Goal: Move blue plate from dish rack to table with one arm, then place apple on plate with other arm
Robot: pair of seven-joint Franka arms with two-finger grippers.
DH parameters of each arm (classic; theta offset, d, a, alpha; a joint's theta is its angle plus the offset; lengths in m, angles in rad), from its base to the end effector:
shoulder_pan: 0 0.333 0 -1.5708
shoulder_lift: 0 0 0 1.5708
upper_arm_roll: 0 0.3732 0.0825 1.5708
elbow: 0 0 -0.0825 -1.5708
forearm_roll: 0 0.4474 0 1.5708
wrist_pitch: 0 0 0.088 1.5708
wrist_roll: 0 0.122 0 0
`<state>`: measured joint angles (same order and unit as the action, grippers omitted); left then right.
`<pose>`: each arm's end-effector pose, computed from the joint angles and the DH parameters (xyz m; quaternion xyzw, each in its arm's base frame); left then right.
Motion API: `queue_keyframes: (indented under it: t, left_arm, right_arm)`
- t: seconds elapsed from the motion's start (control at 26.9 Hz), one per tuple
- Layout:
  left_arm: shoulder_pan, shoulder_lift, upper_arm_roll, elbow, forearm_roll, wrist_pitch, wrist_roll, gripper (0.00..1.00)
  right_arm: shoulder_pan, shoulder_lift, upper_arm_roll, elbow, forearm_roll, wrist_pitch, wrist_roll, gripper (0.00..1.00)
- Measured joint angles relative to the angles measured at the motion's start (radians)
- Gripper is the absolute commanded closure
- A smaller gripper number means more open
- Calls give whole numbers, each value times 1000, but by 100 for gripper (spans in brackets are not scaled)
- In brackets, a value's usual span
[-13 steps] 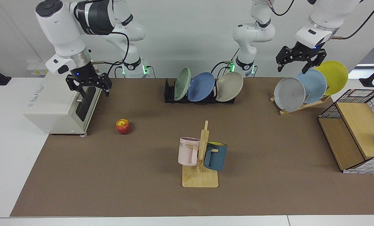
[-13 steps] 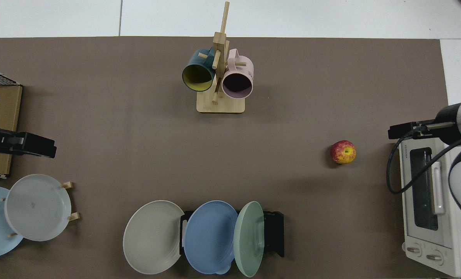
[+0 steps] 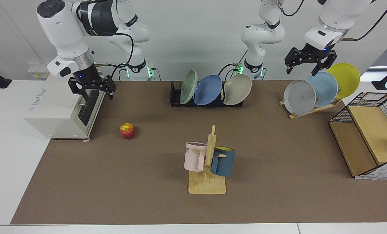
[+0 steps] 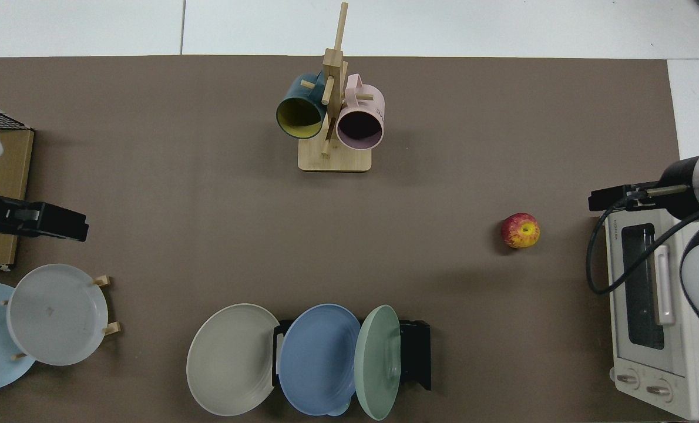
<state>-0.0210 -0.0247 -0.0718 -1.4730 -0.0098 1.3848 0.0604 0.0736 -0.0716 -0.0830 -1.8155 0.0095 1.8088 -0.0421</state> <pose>0.5846 -0.0564 0.7173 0.9965 -0.0772 -0.0318 0.0034 0.6063 -0.0062 0.5992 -0.9993 -0.0154 -0.0325 0.0068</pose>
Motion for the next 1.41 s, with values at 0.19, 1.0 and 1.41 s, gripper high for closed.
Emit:
queue_keyframes:
  t: [0.19, 1.0, 1.41]
  left_arm:
    - [-1, 0, -3, 0, 0, 0, 0, 0]
    - [-19, -105, -148, -271, -63, 172, -9, 0]
    - [-26, -142, -296, -572, -196, 416, -41, 0]
  right_arm:
    - [0, 0, 0, 0, 0, 0, 0, 0]
    - [0, 0, 0, 0, 0, 0, 0, 0]
    - [0, 0, 0, 0, 0, 0, 0, 0]
